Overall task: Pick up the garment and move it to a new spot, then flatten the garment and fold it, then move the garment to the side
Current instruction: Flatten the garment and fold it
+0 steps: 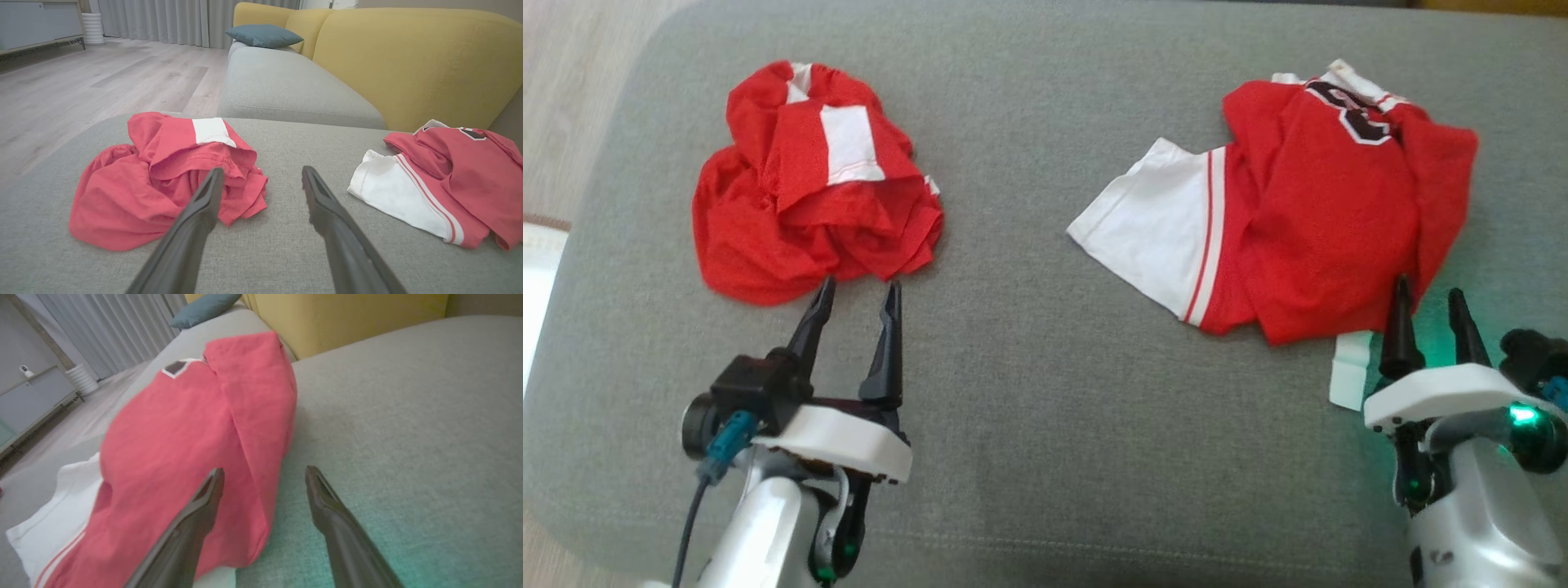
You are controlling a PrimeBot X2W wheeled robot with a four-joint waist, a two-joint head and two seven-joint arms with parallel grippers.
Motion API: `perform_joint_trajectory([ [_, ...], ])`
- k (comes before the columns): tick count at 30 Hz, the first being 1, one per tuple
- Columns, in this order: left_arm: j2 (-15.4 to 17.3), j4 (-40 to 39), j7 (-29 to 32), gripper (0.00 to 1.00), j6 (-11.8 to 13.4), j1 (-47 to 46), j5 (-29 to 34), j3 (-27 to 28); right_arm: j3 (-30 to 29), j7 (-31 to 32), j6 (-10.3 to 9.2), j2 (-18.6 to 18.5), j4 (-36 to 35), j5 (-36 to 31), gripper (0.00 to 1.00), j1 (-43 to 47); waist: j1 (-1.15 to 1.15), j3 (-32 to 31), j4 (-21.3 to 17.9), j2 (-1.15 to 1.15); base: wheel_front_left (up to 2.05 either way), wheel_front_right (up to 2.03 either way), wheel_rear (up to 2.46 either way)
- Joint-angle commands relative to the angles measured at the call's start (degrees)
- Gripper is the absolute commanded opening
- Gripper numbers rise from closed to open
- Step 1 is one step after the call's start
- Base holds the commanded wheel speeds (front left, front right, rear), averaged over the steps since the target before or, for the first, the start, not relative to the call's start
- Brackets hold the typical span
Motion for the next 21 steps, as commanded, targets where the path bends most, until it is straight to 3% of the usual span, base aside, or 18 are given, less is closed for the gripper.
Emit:
perform_joint_trajectory([
  [1, 0.48, -1.53, -0.7, 1.0, -0.37, -2.51, 0.55, 2.32, 0.97, -0.36, -0.04, -0.3, -0.89, -0.1, 1.0, -1.88, 0.0, 0.51, 0.46, 0.0, 0.0, 0.0, 0.0],
  [4, 0.01, -1.2, -0.7, 1.0, -0.85, -2.77, 1.08, 2.58, 0.38, -0.1, -0.04, -0.3, 4.34, 1.04, 1.0, -4.52, 0.0, 0.93, 0.85, 0.0, 0.0, 0.0, 0.0],
  [6, -0.28, -1.03, -0.7, 1.0, -1.08, -2.8, 1.4, 2.81, 0.52, -0.3, -0.04, -0.3, 7.18, 1.91, 0.0, -6.13, 0.0, 1.0, 0.9, 0.0, 0.0, 0.0, 0.0],
  [12, -1.12, -0.07, -0.7, 1.0, -1.62, -2.41, 2.08, 3.61, 0.88, -1.67, -0.04, -0.3, 8.36, 0.31, 0.0, -8.89, 0.0, -0.74, 0.08, 0.0, 0.0, 0.0, 0.0],
  [21, -2.56, 0.62, -0.7, 1.0, -2.35, -0.08, 2.31, 5.0, 2.14, -0.54, -0.04, -0.3, -5.99, -3.97, 0.0, -10.0, 0.0, -6.62, -2.17, 0.0, 0.0, 0.0, 0.0],
])
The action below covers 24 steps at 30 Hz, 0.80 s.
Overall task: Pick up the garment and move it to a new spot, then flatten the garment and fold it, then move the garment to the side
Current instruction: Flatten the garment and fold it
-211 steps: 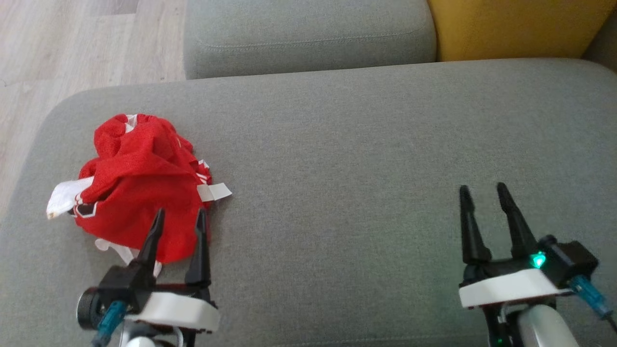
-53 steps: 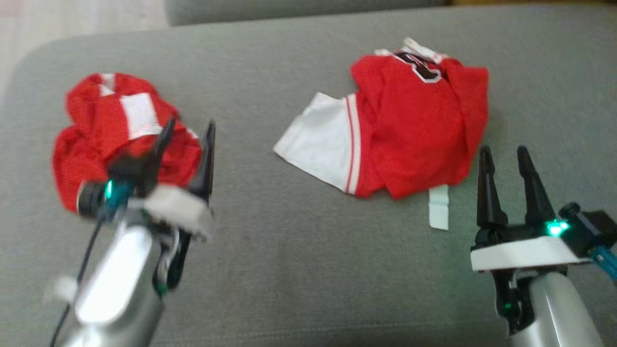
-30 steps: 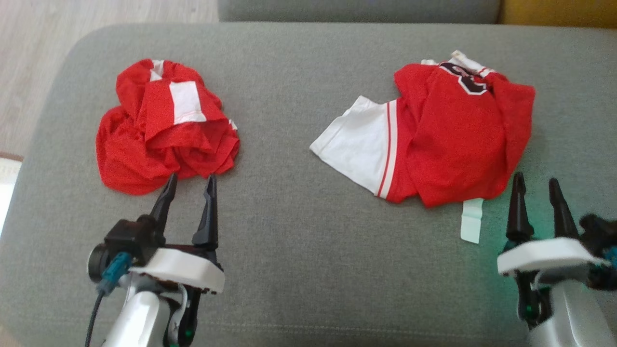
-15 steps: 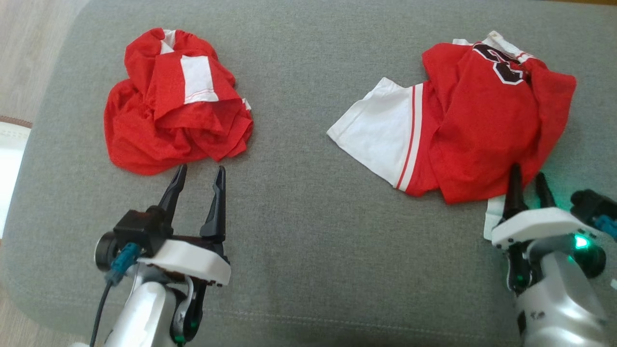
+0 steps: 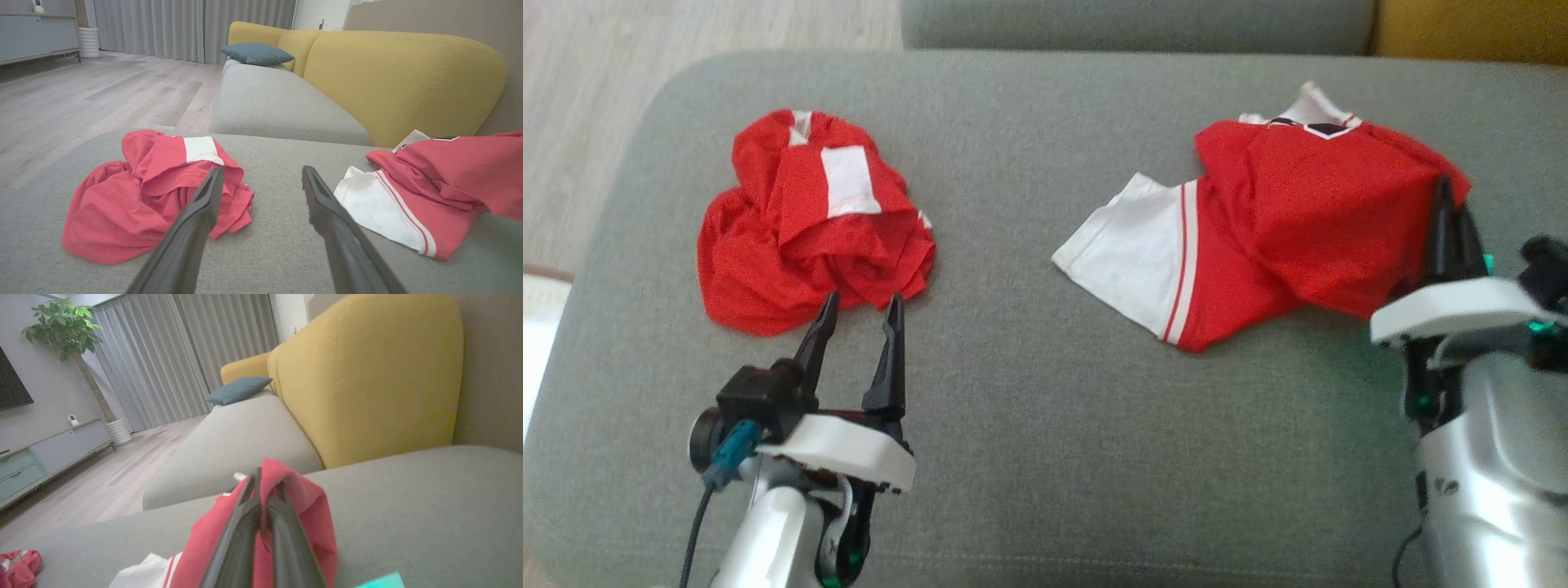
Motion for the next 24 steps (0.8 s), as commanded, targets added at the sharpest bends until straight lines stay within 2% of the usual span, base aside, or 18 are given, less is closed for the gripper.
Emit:
perform_joint_trajectory([
  [1, -0.09, -1.74, -0.7, 1.0, -0.2, -0.55, 0.43, 2.6, 0.89, 1.44, -0.04, -0.28, -4.59, -1.64, 0.0, -3.22, 0.0, -2.33, -0.93, 0.0, 0.0, 0.0, 0.0],
  [6, -0.75, -1.87, -0.7, 1.0, -0.2, 0.79, 0.21, 3.46, -2.69, 9.39, -0.04, -0.37, -12.86, -7.33, 0.0, -4.73, 0.0, -4.67, -1.11, 0.0, 0.0, 0.0, 0.0],
  [9, -1.02, -1.99, -0.7, 1.0, -0.29, 1.38, 0.15, 3.86, -4.52, 15.33, -0.04, -1.95, -17.0, -10.58, 0.0, -4.45, 0.0, -5.24, -1.13, 0.0, 0.0, 0.0, 0.0],
  [17, -1.46, -2.25, -0.7, 1.0, -0.43, 2.31, -0.06, 5.02, -12.63, 32.85, -0.04, -6.6, -22.55, -11.98, 0.0, 0.89, 0.0, -5.83, -1.61, 0.0, 0.0, 0.0, 0.0],
  [18, -1.5, -2.27, -0.7, 1.0, -0.51, 2.37, -0.11, 5.06, -13.6, 34.06, -0.04, -7.23, -22.9, -13.64, 0.94, 1.92, 0.0, -5.77, -1.77, 0.0, 0.0, 0.0, 0.0],
  [19, -1.53, -2.23, -0.7, 1.0, -0.62, 2.36, -0.11, 5.02, -15.24, 34.68, -0.04, -7.22, -23.24, -15.09, 1.0, 2.54, 0.0, -5.69, -1.89, 0.0, 0.0, 0.0, 0.0],
  [22, -1.58, -2.13, -0.7, 1.0, -0.76, 2.24, -0.04, 4.93, -16.14, 34.62, -0.04, -7.0, -24.01, -18.3, 1.0, 3.68, 0.0, -5.6, -2.19, 0.0, 0.0, 0.0, 0.0],
  [24, -1.61, -2.17, -0.7, 1.0, -0.69, 2.13, -0.01, 5.03, -16.8, 33.78, -0.04, -5.35, -24.94, -19.74, 1.0, 3.91, 0.0, -5.48, -2.65, 0.0, 0.0, 0.0, 0.0],
])
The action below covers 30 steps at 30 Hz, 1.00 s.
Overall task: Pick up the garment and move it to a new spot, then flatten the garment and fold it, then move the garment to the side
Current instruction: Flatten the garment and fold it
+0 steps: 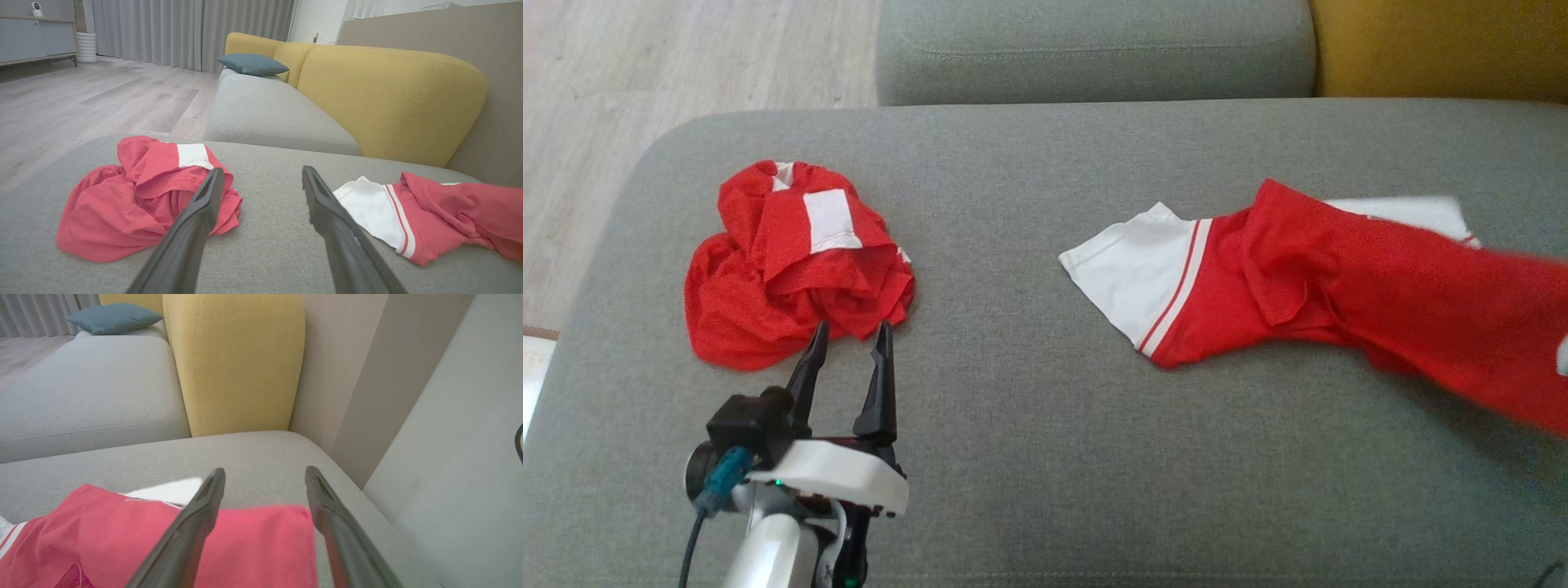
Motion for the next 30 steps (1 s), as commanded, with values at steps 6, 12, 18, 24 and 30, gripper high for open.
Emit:
perform_joint_trajectory([
  [6, -0.01, -1.95, -0.7, 1.0, -0.24, -1.88, 0.33, 2.35, 5.25, -6.21, -0.04, 2.58, -5.38, -1.69, 1.0, -1.63, 0.0, -0.04, -1.1, 0.0, 0.0, 0.0, 0.0],
  [12, -0.03, -2.4, -0.7, 1.0, -0.49, -1.8, 0.4, 2.92, 15.79, -13.81, -0.04, 4.12, -7.67, 4.97, 1.0, 2.27, 0.0, -0.45, -1.7, 0.0, 0.0, 0.0, 0.0],
  [18, -0.04, -3.07, -0.7, 1.0, -0.63, -1.54, 0.14, 2.72, 27.21, -20.04, -0.04, 4.35, -8.39, 15.12, 1.0, 10.31, 0.0, -0.37, -1.52, 0.0, 0.0, 0.0, 0.0],
  [24, -0.04, -3.31, -0.7, 1.0, -0.78, -1.86, 0.23, 1.54, 29.89, -22.84, -0.04, 4.37, -3.99, 15.13, 1.0, 11.96, 0.0, 1.98, 0.58, 0.0, 0.0, 0.0, 0.0],
  [30, -0.05, -2.96, -0.7, 1.0, -0.78, -2.81, 0.24, 0.42, 27.46, -21.3, -0.04, 4.37, 2.12, 11.25, 1.0, 8.58, 0.0, 4.56, 3.4, 0.0, 0.0, 0.0, 0.0],
])
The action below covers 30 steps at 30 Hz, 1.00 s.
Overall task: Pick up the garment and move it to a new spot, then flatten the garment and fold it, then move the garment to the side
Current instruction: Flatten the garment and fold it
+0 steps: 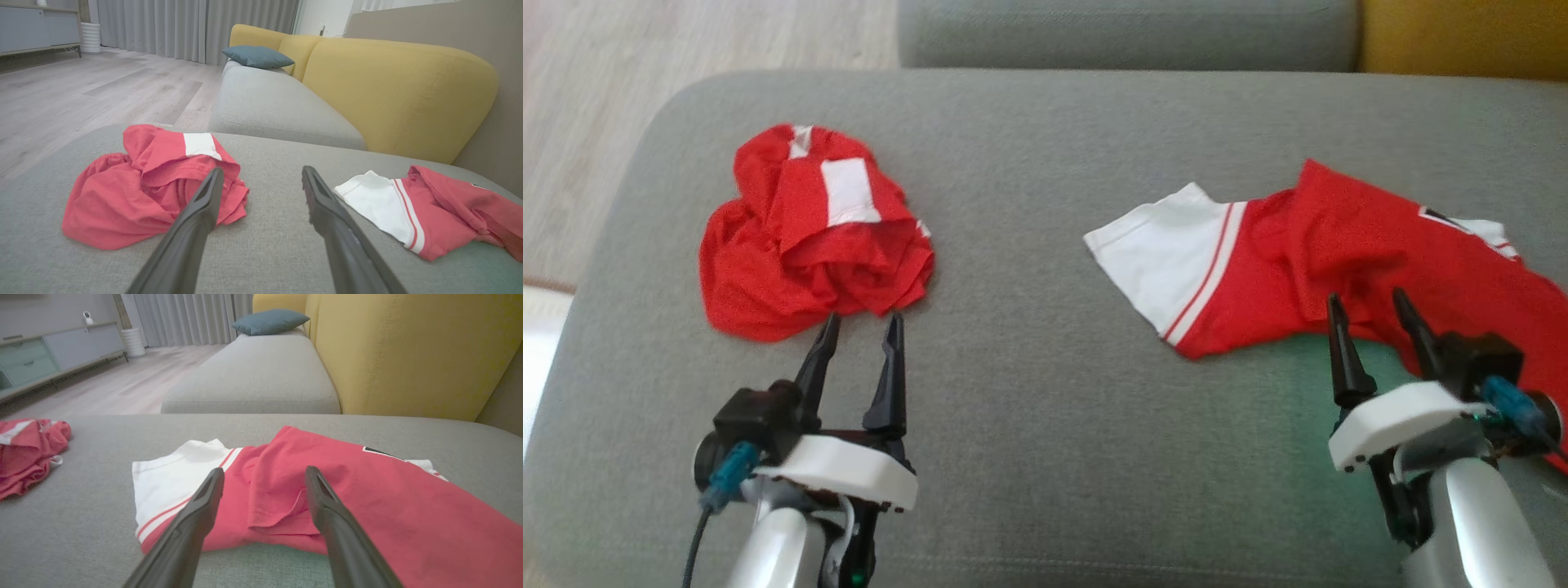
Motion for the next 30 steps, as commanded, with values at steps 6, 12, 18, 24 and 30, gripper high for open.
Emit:
perform_joint_trajectory([
  [6, 0.09, -1.35, -0.7, 1.0, -0.22, -3.35, 0.14, 0.72, -1.99, 1.83, -0.04, -0.27, 6.7, -4.53, 1.0, -6.43, 0.0, 3.47, 4.16, 0.0, 0.0, 0.0, 0.0],
  [12, 0.08, -1.43, -0.7, 1.0, -0.26, -3.73, 0.03, 0.35, -4.36, 0.85, -0.04, -0.27, 11.46, -6.4, 1.0, -8.81, 0.0, 4.51, 5.44, 0.0, 0.0, 0.0, 0.0],
  [18, 0.08, -1.44, -0.7, 1.0, -0.09, -4.02, 0.31, 0.2, -6.28, -1.43, -0.04, -0.27, 15.88, -7.69, 0.0, -11.35, 0.0, 5.19, 5.62, 0.0, 0.0, 0.0, 0.0],
  [24, 0.08, -1.19, -0.7, 1.0, -0.07, -3.75, 0.67, 0.82, -8.07, -4.67, -0.04, -0.27, 18.07, -9.21, 0.0, -12.95, 0.0, 4.4, 3.77, 0.0, 0.0, 0.0, 0.0],
  [30, 0.08, -1.13, -0.7, 1.0, -0.16, -2.81, 0.51, 1.26, -8.79, -6.43, -0.04, -0.27, 16.01, -8.97, 0.0, -11.75, 0.0, 1.6, 0.18, 0.0, 0.0, 0.0, 0.0],
])
